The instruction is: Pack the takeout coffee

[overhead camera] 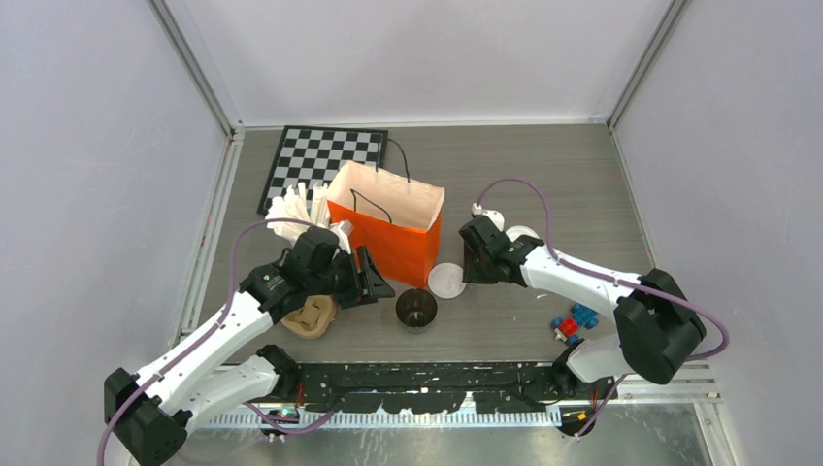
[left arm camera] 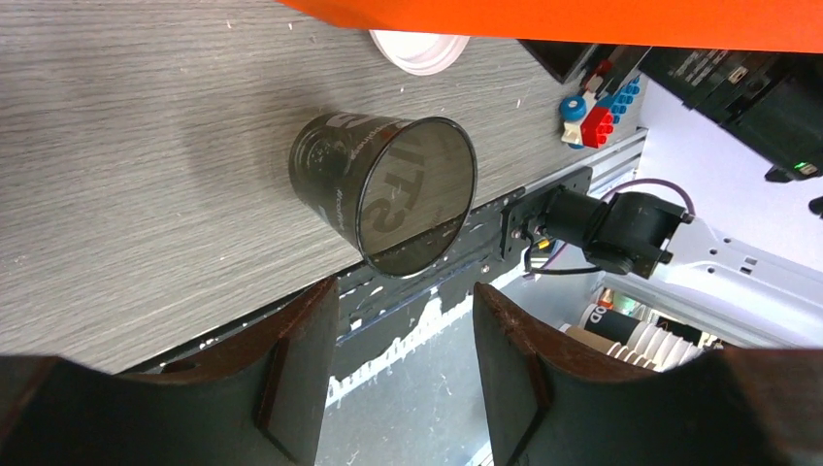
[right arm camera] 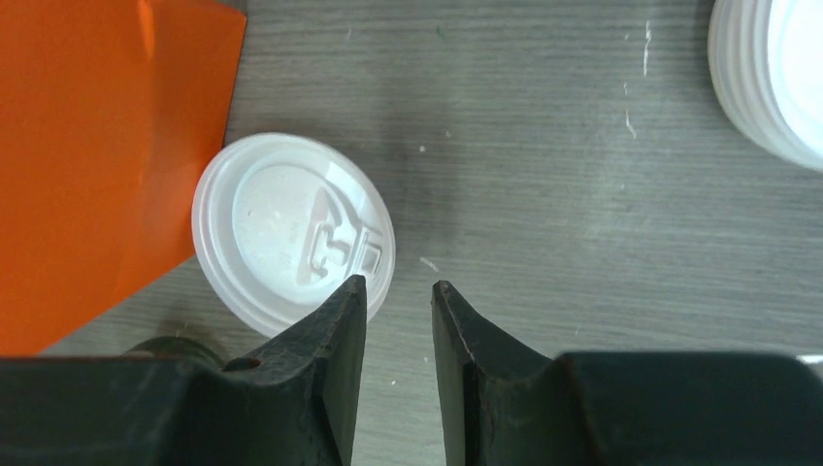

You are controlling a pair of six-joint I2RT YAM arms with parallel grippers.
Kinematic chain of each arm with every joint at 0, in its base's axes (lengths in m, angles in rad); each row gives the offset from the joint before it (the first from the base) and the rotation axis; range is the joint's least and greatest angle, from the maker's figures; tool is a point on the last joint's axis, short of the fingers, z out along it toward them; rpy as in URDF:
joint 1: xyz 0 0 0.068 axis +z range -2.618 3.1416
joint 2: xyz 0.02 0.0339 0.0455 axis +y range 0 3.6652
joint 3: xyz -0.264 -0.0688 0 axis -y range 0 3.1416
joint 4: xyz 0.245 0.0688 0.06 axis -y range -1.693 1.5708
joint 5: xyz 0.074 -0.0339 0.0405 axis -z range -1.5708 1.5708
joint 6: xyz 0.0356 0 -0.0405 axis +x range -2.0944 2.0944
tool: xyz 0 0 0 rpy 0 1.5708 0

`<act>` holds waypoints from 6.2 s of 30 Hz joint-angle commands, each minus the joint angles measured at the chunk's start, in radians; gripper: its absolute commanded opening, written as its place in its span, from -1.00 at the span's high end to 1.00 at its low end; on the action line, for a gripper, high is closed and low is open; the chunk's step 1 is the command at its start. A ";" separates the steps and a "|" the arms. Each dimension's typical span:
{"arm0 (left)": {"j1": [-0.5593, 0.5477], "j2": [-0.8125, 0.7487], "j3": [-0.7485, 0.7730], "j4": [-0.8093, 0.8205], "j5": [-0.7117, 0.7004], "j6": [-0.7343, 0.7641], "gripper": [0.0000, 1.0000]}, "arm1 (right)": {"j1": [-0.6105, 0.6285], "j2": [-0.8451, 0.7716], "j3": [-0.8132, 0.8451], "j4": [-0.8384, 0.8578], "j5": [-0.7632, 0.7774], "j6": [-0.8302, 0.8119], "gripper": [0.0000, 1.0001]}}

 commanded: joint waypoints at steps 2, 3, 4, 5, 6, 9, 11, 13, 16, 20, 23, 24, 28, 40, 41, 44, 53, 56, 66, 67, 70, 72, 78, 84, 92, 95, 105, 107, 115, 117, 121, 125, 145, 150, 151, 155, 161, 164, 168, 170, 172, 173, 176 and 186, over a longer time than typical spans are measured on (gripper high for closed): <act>0.004 0.015 -0.029 0.087 0.047 0.024 -0.09 | -0.048 0.048 0.028 0.107 -0.048 -0.058 0.28; 0.004 0.019 -0.031 0.090 0.045 0.025 -0.09 | -0.055 0.062 0.025 0.116 -0.056 -0.063 0.29; 0.004 0.021 -0.032 0.091 0.045 0.026 -0.09 | -0.059 0.071 0.022 0.127 -0.065 -0.070 0.30; 0.003 0.024 -0.034 0.092 0.043 0.027 -0.09 | -0.063 0.079 0.016 0.139 -0.071 -0.073 0.31; 0.004 0.029 -0.037 0.095 0.043 0.027 -0.09 | -0.066 0.086 0.013 0.147 -0.072 -0.073 0.32; 0.004 0.043 -0.040 0.109 0.044 0.029 -0.09 | -0.072 0.103 0.003 0.167 -0.085 -0.076 0.37; 0.004 0.053 -0.043 0.115 0.042 0.032 -0.09 | -0.074 0.116 0.000 0.177 -0.103 -0.079 0.38; 0.004 0.063 -0.053 0.129 0.042 0.031 -0.09 | -0.076 0.129 0.001 0.183 -0.115 -0.082 0.40; 0.003 0.070 -0.073 0.158 0.045 0.021 -0.08 | -0.075 0.135 -0.002 0.193 -0.135 -0.083 0.45; -0.003 0.072 -0.103 0.195 0.047 0.004 -0.06 | -0.076 0.125 -0.007 0.188 -0.136 -0.087 0.66; -0.012 0.076 -0.117 0.214 0.046 -0.009 -0.05 | -0.076 0.089 -0.010 0.158 -0.130 -0.088 0.92; -0.016 0.078 -0.121 0.217 0.044 -0.011 -0.05 | -0.077 0.071 -0.014 0.144 -0.128 -0.084 0.98; -0.031 0.090 -0.132 0.236 0.027 -0.017 -0.05 | -0.077 -0.023 -0.034 0.061 -0.104 -0.059 0.99; -0.100 0.059 -0.082 0.166 -0.043 0.012 -0.01 | -0.076 -0.446 0.025 -0.398 -0.076 0.017 0.99; -0.100 0.035 -0.070 0.143 -0.052 0.020 -0.01 | -0.076 -0.476 0.041 -0.426 -0.093 0.017 0.99; -0.100 -0.028 -0.013 0.063 -0.081 0.046 -0.02 | -0.074 -0.544 0.096 -0.493 -0.170 0.014 0.99; -0.100 0.028 0.217 -0.014 -0.023 0.049 0.04 | -0.043 -0.533 0.239 -0.536 -0.168 -0.021 0.99; -0.100 0.080 0.287 -0.015 0.015 0.048 0.07 | 0.025 -0.469 0.283 -0.539 -0.109 -0.038 0.99; -0.108 0.122 0.327 -0.043 0.035 0.026 0.09 | 0.322 -0.274 0.436 -0.469 0.083 0.025 0.99; -0.109 0.121 0.322 -0.042 0.034 0.020 0.09 | 0.328 -0.263 0.445 -0.446 0.083 0.027 0.99; -0.114 0.123 0.308 -0.041 0.042 0.007 0.08 | 0.340 -0.230 0.473 -0.425 0.074 0.023 0.99; -0.116 0.126 0.302 -0.030 0.055 0.005 0.07 | 0.344 -0.213 0.490 -0.421 0.072 0.015 0.99; -0.123 0.140 0.287 -0.037 0.066 0.006 0.08 | 0.348 -0.200 0.523 -0.417 0.077 0.007 0.99; -0.133 0.135 0.282 -0.060 0.034 0.024 0.29 | 0.350 -0.208 0.528 -0.403 0.060 0.014 0.99; -0.140 0.136 0.282 -0.047 0.035 0.024 1.00 | 0.350 -0.233 0.511 -0.367 0.022 0.004 0.78; -0.140 0.121 0.282 -0.029 0.044 0.022 1.00 | 0.350 -0.280 0.485 -0.314 0.019 -0.036 0.23; -0.140 0.077 0.289 0.084 0.147 0.016 1.00 | 0.349 -0.678 0.193 0.196 -0.164 -0.489 -0.48; -0.139 0.068 0.296 0.127 0.185 0.014 1.00 | 0.350 -0.763 0.085 0.310 -0.293 -0.660 -0.52; -0.106 0.076 0.264 0.453 0.389 -0.205 1.00 | 0.350 -0.771 0.097 0.260 -0.416 -0.968 -0.75; -0.101 0.076 0.232 0.604 0.422 -0.304 1.00 | 0.351 -0.752 0.090 0.318 -0.430 -0.981 -0.75; -0.099 0.078 0.181 0.819 0.433 -0.456 1.00 | 0.350 -0.724 0.099 0.390 -0.432 -1.015 -0.75; -0.099 0.081 0.178 0.851 0.447 -0.506 1.00 | 0.351 -0.727 0.081 0.495 -0.369 -1.068 -0.75; -0.099 0.095 0.179 0.807 0.446 -0.580 1.00 | 0.350 -0.675 0.166 0.550 -0.432 -1.198 -0.75; -0.099 0.101 0.178 0.804 0.442 -0.583 1.00 | 0.350 -0.683 0.164 0.546 -0.431 -1.214 -0.76; -0.099 0.101 0.178 0.803 0.439 -0.585 1.00 | 0.349 -0.685 0.165 0.540 -0.433 -1.217 -0.76; -0.099 0.106 0.180 0.804 0.433 -0.589 1.00 | 0.349 -0.691 0.176 0.505 -0.438 -1.230 -0.78; -0.099 0.106 0.176 0.807 0.423 -0.596 1.00 | 0.350 -0.713 0.170 0.494 -0.426 -1.242 -0.79; -0.099 0.106 0.174 0.807 0.415 -0.597 1.00 | 0.351 -0.725 0.167 0.486 -0.419 -1.242 -0.80; -0.100 0.110 0.175 0.807 0.417 -0.601 1.00 | 0.351 -0.730 0.161 0.486 -0.423 -1.248 -0.81; -0.100 0.109 0.172 0.807 0.414 -0.606 1.00 | 0.351 -0.727 0.158 0.460 -0.435 -1.249 -0.81; -0.100 0.109 0.169 0.805 0.416 -0.609 1.00 | 0.350 -0.724 0.158 0.464 -0.446 -1.247 -0.81; -0.100 0.109 0.169 0.805 0.416 -0.610 1.00 | 0.350 -0.723 0.158 0.466 -0.452 -1.246 -0.81; -0.101 0.114 0.172 0.801 0.415 -0.611 1.00 | 0.351 -0.721 0.156 0.463 -0.470 -1.244 -0.81; -0.105 0.115 0.166 0.795 0.409 -0.614 1.00 | 0.350 -0.694 0.127 0.528 -0.484 -1.211 -0.69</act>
